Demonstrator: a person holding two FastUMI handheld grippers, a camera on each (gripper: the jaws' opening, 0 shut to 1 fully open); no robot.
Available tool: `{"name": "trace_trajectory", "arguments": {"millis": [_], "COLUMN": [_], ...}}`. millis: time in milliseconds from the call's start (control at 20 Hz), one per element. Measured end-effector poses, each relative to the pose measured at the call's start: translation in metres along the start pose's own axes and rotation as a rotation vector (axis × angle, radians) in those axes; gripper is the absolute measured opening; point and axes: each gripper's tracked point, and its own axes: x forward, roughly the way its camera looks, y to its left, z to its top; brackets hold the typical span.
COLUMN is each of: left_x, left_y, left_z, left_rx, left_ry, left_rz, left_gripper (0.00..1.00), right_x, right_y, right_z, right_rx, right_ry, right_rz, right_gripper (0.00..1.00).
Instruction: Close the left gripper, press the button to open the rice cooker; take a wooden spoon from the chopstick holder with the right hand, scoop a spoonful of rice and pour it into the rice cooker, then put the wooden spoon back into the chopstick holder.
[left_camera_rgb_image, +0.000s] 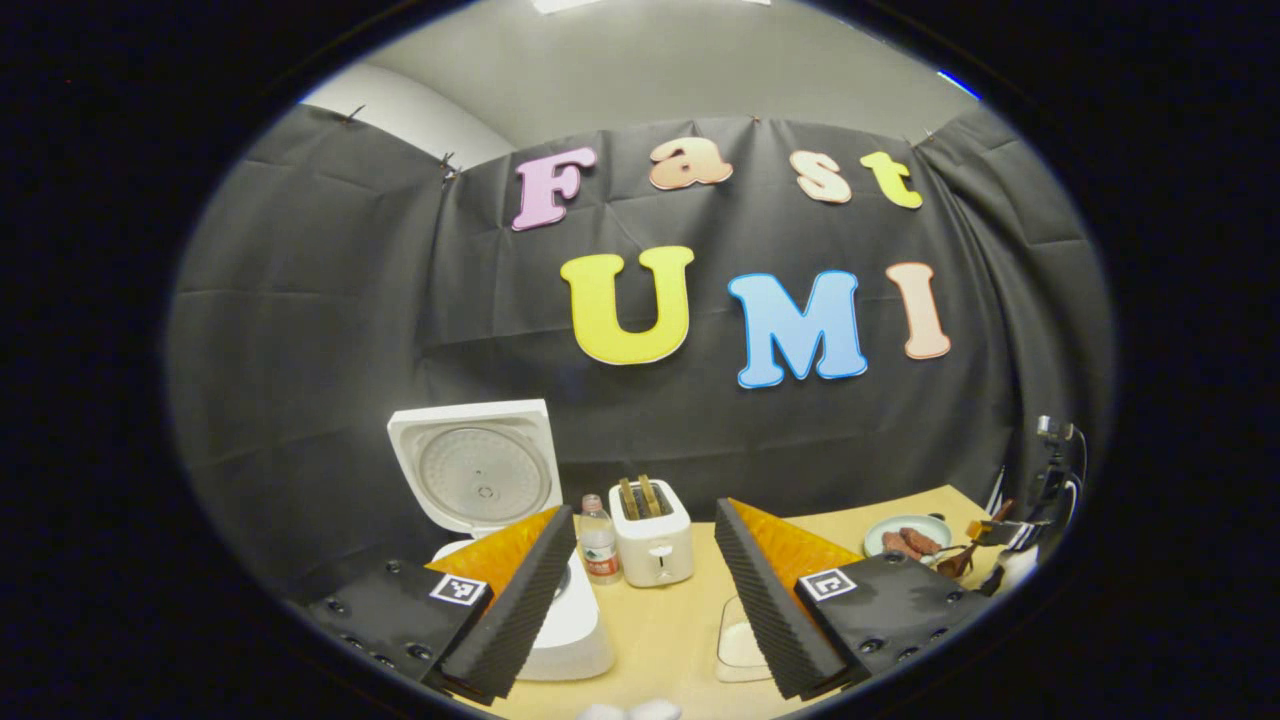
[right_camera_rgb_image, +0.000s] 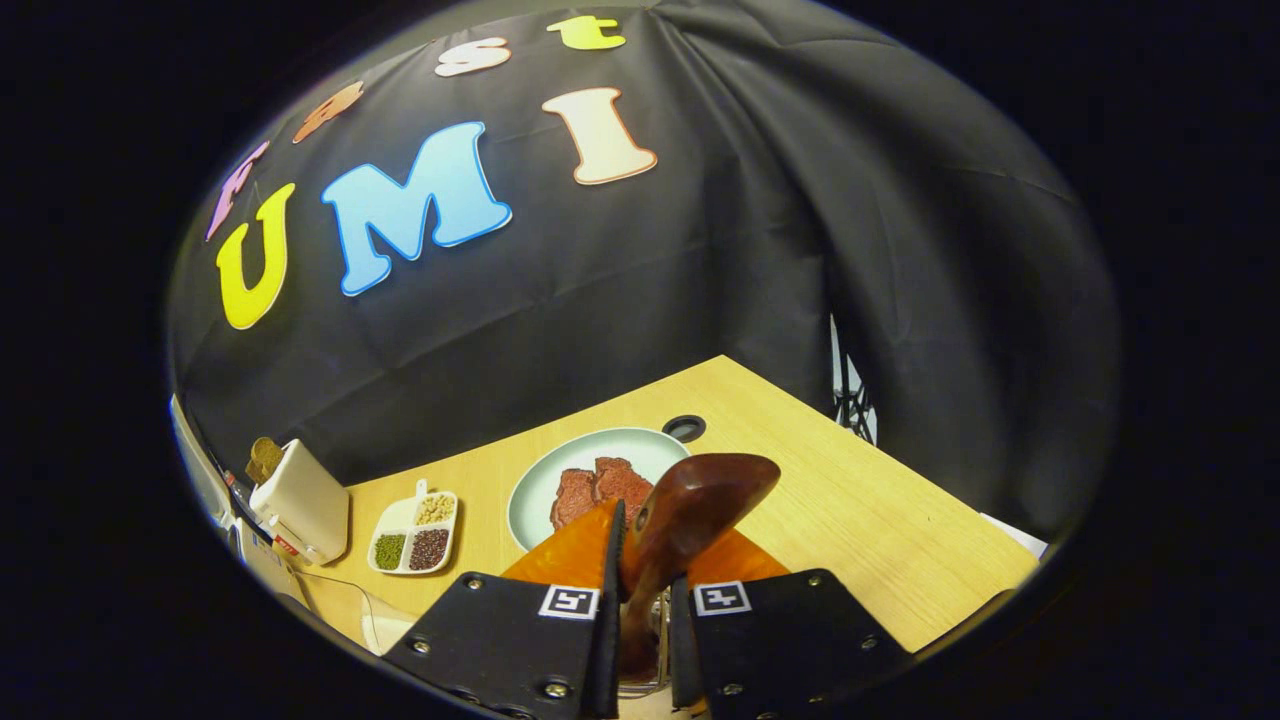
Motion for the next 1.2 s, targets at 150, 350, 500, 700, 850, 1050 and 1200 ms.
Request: {"name": "trace_trajectory", "arguments": {"millis": [150,350,500,700,850,1050,1200], "left_x": [0.000,-0.002,-0.003,-0.007,-0.009,-0.011,-0.012], "left_y": [0.003,0.010,0.017,0.033,0.046,0.065,0.082], "left_z": [0.000,-0.003,-0.001,0.006,0.007,0.007,0.005], "left_rx": [-0.005,-0.015,-0.022,-0.028,-0.047,-0.075,-0.088], "left_ry": [0.000,0.003,-0.005,-0.022,-0.027,-0.033,-0.035], "left_rz": [-0.005,-0.008,-0.008,-0.003,-0.005,0.002,0.008], "left_gripper": [0.99,0.99,0.99,0.99,0.98,0.99,0.99], "right_x": [-0.005,-0.012,-0.021,-0.041,-0.060,-0.085,-0.099], "right_y": [0.005,0.012,0.021,0.041,0.060,0.094,0.124], "right_z": [0.001,0.013,0.033,0.069,0.098,0.122,0.124], "right_rx": [-0.022,-0.041,-0.048,-0.071,-0.093,-0.124,-0.135], "right_ry": [-0.011,-0.022,-0.054,-0.111,-0.153,-0.198,-0.211], "right_rz": [0.004,0.010,0.019,0.033,0.054,0.095,0.127], "right_gripper": [0.20,0.20,0.20,0.20,0.20,0.20,0.20]}}
